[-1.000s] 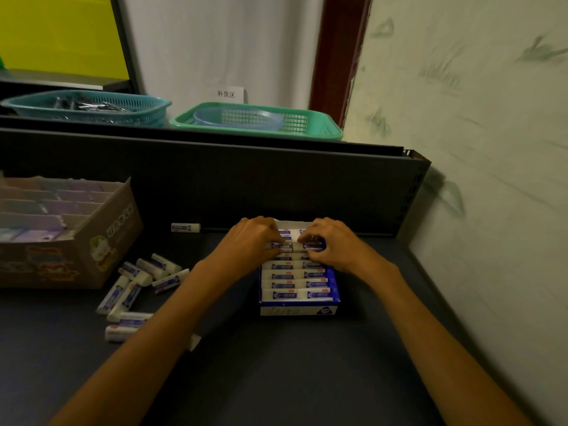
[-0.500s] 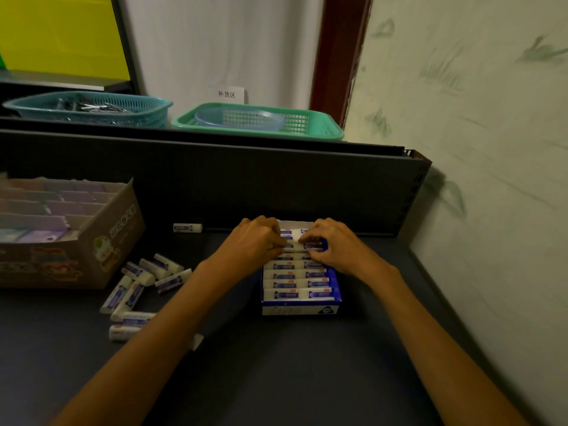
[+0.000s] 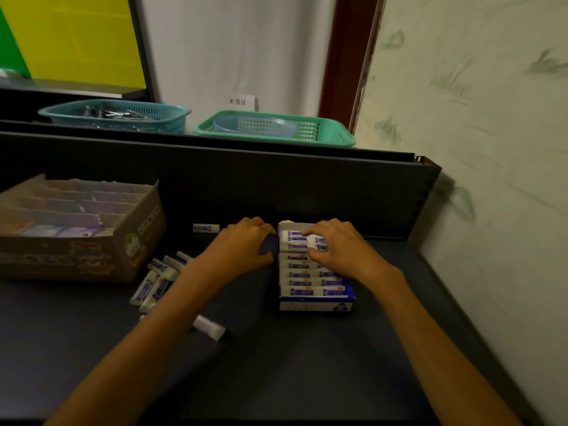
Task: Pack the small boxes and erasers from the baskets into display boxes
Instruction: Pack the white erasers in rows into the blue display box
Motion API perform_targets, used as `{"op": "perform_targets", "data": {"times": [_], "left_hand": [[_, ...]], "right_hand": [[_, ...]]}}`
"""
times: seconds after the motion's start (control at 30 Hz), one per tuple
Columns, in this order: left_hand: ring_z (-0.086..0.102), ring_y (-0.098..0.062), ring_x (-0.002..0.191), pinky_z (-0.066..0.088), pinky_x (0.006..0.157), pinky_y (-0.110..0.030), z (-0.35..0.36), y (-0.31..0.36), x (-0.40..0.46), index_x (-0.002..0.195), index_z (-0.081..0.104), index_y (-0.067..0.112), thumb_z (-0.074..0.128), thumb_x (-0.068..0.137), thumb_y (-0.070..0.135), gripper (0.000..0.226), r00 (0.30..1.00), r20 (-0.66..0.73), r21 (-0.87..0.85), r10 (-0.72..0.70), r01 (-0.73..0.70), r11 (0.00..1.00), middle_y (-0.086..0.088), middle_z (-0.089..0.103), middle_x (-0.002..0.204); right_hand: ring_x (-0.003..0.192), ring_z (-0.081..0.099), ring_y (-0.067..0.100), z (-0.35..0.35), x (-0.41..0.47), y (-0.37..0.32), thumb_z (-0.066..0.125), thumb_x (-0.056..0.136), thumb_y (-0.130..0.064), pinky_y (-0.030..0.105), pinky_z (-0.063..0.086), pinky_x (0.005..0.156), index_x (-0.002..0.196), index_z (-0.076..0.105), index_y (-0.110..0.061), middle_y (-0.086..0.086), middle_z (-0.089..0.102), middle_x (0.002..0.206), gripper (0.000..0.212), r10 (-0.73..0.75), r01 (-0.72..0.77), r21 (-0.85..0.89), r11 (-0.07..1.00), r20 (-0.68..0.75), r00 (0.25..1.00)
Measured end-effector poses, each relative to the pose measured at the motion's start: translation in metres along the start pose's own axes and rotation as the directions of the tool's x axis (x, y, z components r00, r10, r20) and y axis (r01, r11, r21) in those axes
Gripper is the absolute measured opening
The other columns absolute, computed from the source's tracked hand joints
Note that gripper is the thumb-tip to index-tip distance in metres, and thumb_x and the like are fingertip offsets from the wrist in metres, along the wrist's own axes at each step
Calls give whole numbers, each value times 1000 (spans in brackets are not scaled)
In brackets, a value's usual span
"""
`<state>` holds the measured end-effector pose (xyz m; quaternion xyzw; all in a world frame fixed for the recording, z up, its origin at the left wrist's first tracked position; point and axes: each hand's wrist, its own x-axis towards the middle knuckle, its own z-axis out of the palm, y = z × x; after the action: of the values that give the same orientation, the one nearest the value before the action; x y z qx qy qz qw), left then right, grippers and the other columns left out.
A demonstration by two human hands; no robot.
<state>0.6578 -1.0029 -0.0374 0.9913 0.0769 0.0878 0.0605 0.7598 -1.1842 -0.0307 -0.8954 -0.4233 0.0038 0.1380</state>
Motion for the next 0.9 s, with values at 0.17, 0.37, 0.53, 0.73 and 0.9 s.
{"op": "perform_targets", "data": {"times": [0.17,0.37,0.53,0.73,0.9], "left_hand": [[42,-20,123,38,95,-33,-19,-32,-35,138,37,22,55,88,41,56,1000,-8,58,-8,9,998,-2,43,136],[36,-20,129,34,102,-36,-34,-77,-89,140,36,23,54,89,45,59,1000,-2,18,-20,20,1000,-2,39,143],[40,-17,124,40,96,-34,-37,-104,-126,138,37,27,58,87,44,59,999,34,-15,-20,21,1000,1,43,137],[38,-18,128,39,101,-35,-39,-107,-154,138,40,28,63,84,46,62,993,113,-94,41,-30,995,1,39,143],[39,-18,128,39,101,-34,-36,-107,-160,139,39,29,62,84,44,61,983,157,-107,97,-81,991,0,39,143]], "right_hand": [[129,35,17,5,2,-42,58,91,-36,31,27,105,136,45,-29,-2,45,138,47,-43,42,-21,999,-46,998],[128,40,16,25,-4,-99,59,91,-37,28,31,101,134,45,-30,-2,46,138,46,-59,61,48,997,-45,997],[128,38,15,42,-19,-141,57,92,-34,26,28,103,136,45,-28,-3,44,140,46,-63,64,47,997,-27,998],[122,46,12,62,-39,-162,59,89,-42,34,41,102,132,46,-35,-7,49,133,45,-28,19,115,993,70,997],[111,51,6,66,-50,-166,63,86,-46,28,46,94,128,50,-34,-9,54,126,46,-35,12,154,988,143,989]]}}
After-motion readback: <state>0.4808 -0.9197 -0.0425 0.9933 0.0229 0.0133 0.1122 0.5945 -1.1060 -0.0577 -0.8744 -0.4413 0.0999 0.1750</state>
